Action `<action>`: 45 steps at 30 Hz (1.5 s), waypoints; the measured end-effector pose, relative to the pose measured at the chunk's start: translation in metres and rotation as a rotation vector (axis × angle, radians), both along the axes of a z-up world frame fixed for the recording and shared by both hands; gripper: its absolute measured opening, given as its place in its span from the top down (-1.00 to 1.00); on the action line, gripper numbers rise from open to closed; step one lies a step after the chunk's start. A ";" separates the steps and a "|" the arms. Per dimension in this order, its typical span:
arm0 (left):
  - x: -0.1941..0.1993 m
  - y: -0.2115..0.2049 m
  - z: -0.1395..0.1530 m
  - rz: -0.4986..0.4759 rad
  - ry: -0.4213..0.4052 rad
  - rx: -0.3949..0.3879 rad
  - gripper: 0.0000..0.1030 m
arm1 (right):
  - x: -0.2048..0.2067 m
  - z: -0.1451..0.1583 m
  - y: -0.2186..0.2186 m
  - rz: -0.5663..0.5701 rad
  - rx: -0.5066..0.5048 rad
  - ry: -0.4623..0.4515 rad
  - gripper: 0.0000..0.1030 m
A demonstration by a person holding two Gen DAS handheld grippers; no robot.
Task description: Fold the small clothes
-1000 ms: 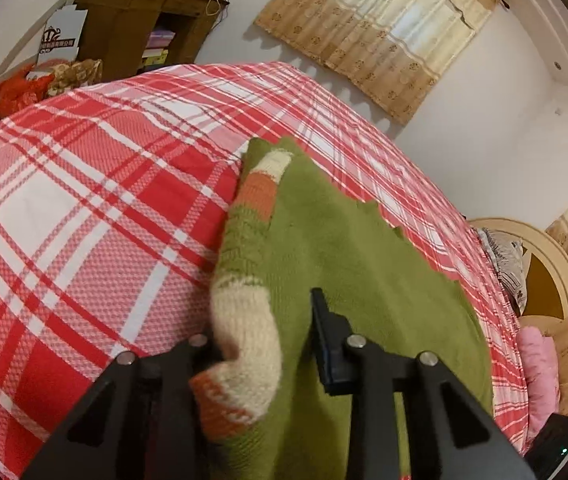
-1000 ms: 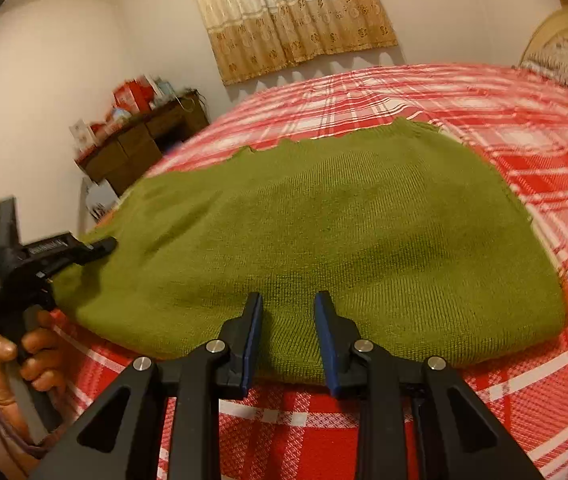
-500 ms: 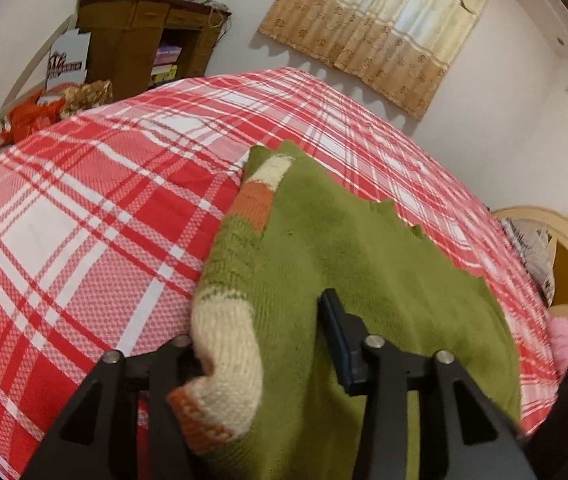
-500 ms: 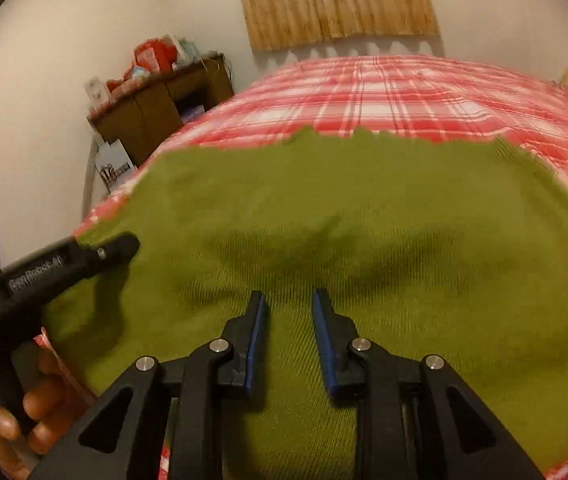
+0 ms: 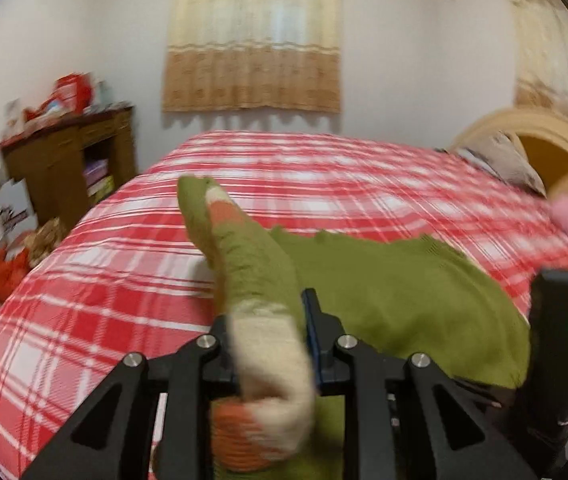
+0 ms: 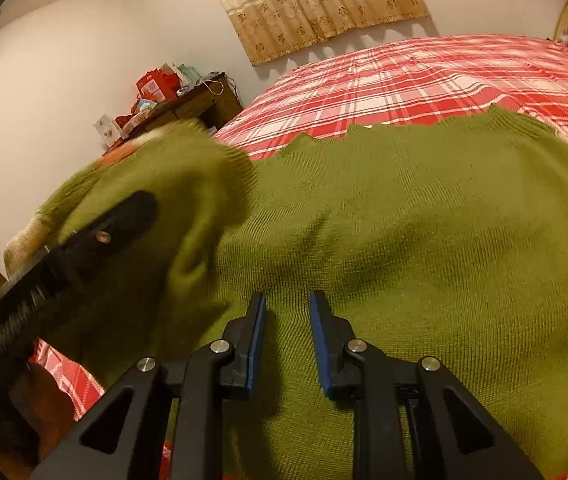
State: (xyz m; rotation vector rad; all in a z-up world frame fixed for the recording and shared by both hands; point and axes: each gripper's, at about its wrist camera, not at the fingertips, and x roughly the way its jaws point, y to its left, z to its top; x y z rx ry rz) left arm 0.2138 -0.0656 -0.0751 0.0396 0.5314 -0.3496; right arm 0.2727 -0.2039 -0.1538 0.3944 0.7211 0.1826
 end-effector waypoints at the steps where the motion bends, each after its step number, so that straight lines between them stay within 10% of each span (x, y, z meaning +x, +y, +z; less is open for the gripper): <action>1: -0.001 -0.005 -0.002 -0.029 0.003 0.008 0.52 | 0.000 0.000 0.000 0.000 0.004 -0.001 0.55; 16: 0.002 -0.014 -0.008 -0.109 0.061 -0.056 0.58 | -0.025 0.026 -0.057 0.037 0.159 -0.044 0.47; 21: 0.000 -0.018 -0.012 -0.100 0.053 -0.047 0.58 | 0.010 0.039 -0.084 0.037 0.392 -0.039 -0.30; 30: -0.001 -0.015 -0.015 -0.113 0.055 -0.059 0.58 | 0.109 0.032 -0.031 0.167 0.222 0.108 -0.30; 34: 0.000 -0.015 -0.016 -0.117 0.062 -0.063 0.58 | 0.122 0.029 -0.014 0.196 0.075 0.095 0.54; 45: -0.008 -0.035 0.001 -0.170 0.044 -0.065 0.65 | 0.096 0.052 -0.046 0.179 0.081 -0.004 0.78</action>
